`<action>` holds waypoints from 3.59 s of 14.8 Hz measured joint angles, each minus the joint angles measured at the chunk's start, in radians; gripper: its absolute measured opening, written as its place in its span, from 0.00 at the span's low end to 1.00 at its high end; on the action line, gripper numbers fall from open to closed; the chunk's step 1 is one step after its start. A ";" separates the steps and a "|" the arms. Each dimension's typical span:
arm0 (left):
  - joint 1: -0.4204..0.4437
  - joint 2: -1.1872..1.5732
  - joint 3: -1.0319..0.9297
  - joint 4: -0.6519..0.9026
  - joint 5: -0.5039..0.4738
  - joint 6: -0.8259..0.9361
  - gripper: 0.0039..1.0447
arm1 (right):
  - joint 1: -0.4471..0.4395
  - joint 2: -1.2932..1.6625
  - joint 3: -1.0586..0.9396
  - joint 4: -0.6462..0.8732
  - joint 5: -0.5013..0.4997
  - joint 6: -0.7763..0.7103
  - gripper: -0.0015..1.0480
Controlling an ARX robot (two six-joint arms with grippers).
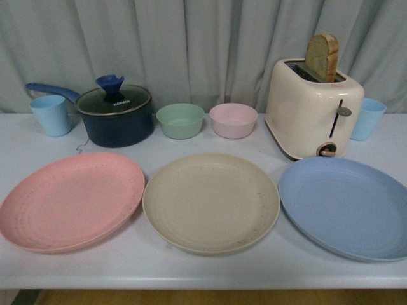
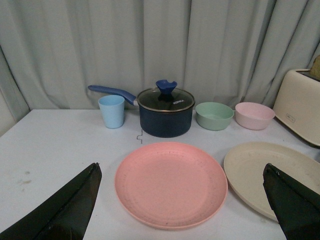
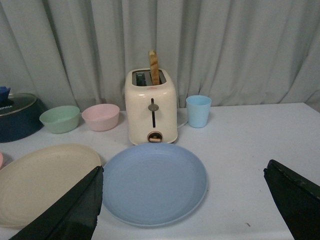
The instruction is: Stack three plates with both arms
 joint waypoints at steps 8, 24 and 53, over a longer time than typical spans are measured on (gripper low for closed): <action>0.000 0.000 0.000 0.000 0.000 0.000 0.94 | 0.000 0.000 0.000 0.000 0.000 0.000 0.94; -0.045 0.333 0.158 -0.224 -0.244 -0.034 0.94 | 0.000 0.000 0.000 0.001 -0.002 -0.001 0.94; 0.298 2.110 1.086 0.037 0.242 0.219 0.53 | 0.000 0.000 0.000 0.000 -0.001 -0.001 0.94</action>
